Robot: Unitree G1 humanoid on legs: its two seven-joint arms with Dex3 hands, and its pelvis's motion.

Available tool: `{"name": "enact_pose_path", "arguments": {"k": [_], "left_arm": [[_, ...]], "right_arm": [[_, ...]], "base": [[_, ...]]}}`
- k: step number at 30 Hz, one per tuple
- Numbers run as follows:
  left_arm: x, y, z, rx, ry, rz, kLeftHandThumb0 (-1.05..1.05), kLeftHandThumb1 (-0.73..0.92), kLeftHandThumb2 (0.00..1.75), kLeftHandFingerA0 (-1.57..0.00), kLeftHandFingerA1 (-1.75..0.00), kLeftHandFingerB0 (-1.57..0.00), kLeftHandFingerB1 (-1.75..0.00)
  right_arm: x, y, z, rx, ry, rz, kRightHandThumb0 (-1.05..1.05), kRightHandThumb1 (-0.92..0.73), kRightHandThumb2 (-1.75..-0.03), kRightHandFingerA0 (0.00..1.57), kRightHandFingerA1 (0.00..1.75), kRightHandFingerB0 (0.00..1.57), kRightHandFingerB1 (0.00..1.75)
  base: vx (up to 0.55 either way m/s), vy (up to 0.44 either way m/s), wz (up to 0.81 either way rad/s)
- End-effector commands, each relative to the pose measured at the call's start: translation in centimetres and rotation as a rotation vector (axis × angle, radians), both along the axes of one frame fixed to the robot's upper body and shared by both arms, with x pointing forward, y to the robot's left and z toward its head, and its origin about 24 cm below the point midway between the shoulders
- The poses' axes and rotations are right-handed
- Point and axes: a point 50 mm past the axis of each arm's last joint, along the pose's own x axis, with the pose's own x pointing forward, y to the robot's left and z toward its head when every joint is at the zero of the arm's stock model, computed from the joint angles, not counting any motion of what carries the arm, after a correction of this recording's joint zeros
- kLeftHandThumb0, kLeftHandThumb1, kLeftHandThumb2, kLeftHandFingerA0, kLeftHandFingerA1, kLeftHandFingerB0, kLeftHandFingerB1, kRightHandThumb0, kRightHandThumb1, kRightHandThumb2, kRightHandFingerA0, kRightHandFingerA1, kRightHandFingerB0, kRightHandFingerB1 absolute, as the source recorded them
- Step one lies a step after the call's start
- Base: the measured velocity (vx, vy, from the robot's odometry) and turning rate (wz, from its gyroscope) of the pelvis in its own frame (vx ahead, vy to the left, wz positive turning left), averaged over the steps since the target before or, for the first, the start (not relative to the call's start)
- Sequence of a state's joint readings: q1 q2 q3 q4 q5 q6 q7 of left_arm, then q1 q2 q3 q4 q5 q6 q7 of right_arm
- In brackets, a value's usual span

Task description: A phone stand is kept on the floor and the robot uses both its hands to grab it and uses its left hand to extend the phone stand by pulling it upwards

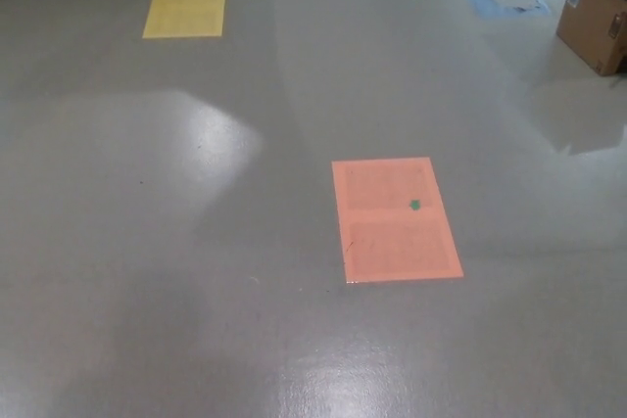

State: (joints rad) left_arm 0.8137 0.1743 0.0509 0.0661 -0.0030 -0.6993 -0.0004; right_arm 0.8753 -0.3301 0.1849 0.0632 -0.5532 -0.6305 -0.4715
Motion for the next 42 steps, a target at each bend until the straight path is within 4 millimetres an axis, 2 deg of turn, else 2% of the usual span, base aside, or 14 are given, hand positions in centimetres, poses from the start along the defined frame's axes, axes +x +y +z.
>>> {"name": "enact_pose_path", "arguments": {"k": [1,3,5,6,12,13,18,19,20,23,24,27,31,42], "left_arm": [[-2.9,3.6,2.2,-0.017,-0.191,0.031,-0.84,0.51,0.98,0.0,-0.15,-0.13,-0.28],[-3.0,3.6,2.0,-0.034,-0.19,0.043,-0.93,0.69,0.61,0.0,-0.26,-0.07,-0.28],[-2.9,3.7,1.6,-0.049,-0.181,0.045,-0.85,0.52,0.96,-0.04,-0.16,-0.06,-0.24],[-3.0,3.7,1.2,-0.059,-0.171,0.048,-0.87,0.53,0.95,-0.04,-0.15,-0.1,-0.25],[-2.2,3.7,1.1,-0.059,-0.184,0.039,-0.83,0.52,0.93,-0.04,-0.22,-0.09,-0.27],[-2.4,3.8,0.9,-0.069,-0.183,0.05,-0.86,0.69,0.61,-0.03,-0.26,-0.1,-0.25],[-2.9,4.1,0.5,-0.088,-0.182,0.076,-0.9,0.6,0.97,-0.04,-0.17,-0.12,-0.2],[-3.0,4.1,0.6,-0.076,-0.18,0.072,-0.87,0.73,0.62,-0.01,-0.26,-0.07,-0.25],[-3.1,4.1,0.6,-0.071,-0.18,0.069,-0.86,0.56,0.98,-0.04,-0.2,-0.09,-0.23],[-3.2,4.0,0.6,-0.112,-0.183,0.065,-0.86,0.71,0.61,0.0,-0.25,-0.09,-0.25],[-3.2,4.1,0.6,-0.125,-0.181,0.062,-0.83,0.54,0.95,-0.04,-0.2,-0.08,-0.25],[-3.0,4.3,0.5,-0.138,-0.174,0.054,-0.87,0.69,0.61,-0.03,-0.25,-0.1,-0.25],[-3.1,4.3,0.7,-0.119,-0.191,0.043,-0.84,0.55,0.95,-0.05,-0.24,-0.09,-0.26],[-3.2,4.5,0.5,-0.124,-0.196,0.035,-0.86,0.72,0.62,-0.04,-0.25,-0.1,-0.25]], "right_arm": [[-1.9,-0.2,0.4,0.086,-0.222,-0.107,-0.97,-0.74,-1.0,0.0,0.0,0.0,0.0],[-1.6,-0.7,0.0,0.098,-0.226,-0.11,-0.73,-0.82,-0.65,0.0,0.0,0.0,0.0],[-1.2,-1.4,-0.4,0.111,-0.171,-0.131,-0.81,-0.66,-0.92,0.0,0.01,0.0,0.0],[-0.9,-2.0,-0.5,0.087,-0.16,-0.136,-0.71,-0.79,-0.64,0.0,0.0,0.0,0.0],[-0.2,-2.2,-0.1,0.011,-0.181,-0.131,-0.8,-0.6,-0.93,0.0,0.14,0.0,0.08],[-0.1,-2.3,0.0,-0.008,-0.18,-0.118,-0.83,-0.61,-0.93,0.0,0.13,0.0,0.06],[-0.1,-2.4,-0.2,0.007,-0.16,-0.119,-0.68,-0.75,-0.63,0.0,0.16,0.0,0.0],[-0.3,-2.4,-0.2,0.004,-0.157,-0.121,-0.8,-0.63,-0.96,0.0,0.15,0.0,0.09],[-0.4,-2.4,-0.3,0.004,-0.153,-0.123,-0.79,-0.62,-0.95,0.0,0.15,0.0,0.1],[-0.8,-2.3,-0.5,0.002,-0.146,-0.13,-0.77,-0.61,-0.87,0.02,0.13,0.0,0.0],[-0.9,-2.2,-0.5,0.006,-0.152,-0.132,-0.75,-0.6,-0.87,0.02,0.13,0.0,0.01],[-0.9,-2.1,-0.7,0.026,-0.15,-0.139,-0.81,-0.61,-0.93,0.0,0.1,0.0,0.07],[-1.1,-1.9,-0.6,0.028,-0.128,-0.141,-0.7,-0.74,-0.62,0.0,0.13,0.0,0.0],[-1.0,-2.0,-1.0,0.015,-0.138,-0.128,-0.84,-0.63,-0.96,0.0,0.11,0.0,0.07]], "base": [[0.0,0.0,0.0],[0.0,0.0,0.0],[0.0,0.0,0.0],[0.0,0.0,0.0],[0.0,0.0,0.0],[0.0,0.0,0.0],[0.0,0.0,0.0],[0.0,0.0,0.0],[0.0,0.0,0.0],[0.0,0.0,0.0],[0.0,0.0,0.0],[0.0,0.0,0.0],[0.0,0.0,0.0],[0.0,0.0,0.0]]}}
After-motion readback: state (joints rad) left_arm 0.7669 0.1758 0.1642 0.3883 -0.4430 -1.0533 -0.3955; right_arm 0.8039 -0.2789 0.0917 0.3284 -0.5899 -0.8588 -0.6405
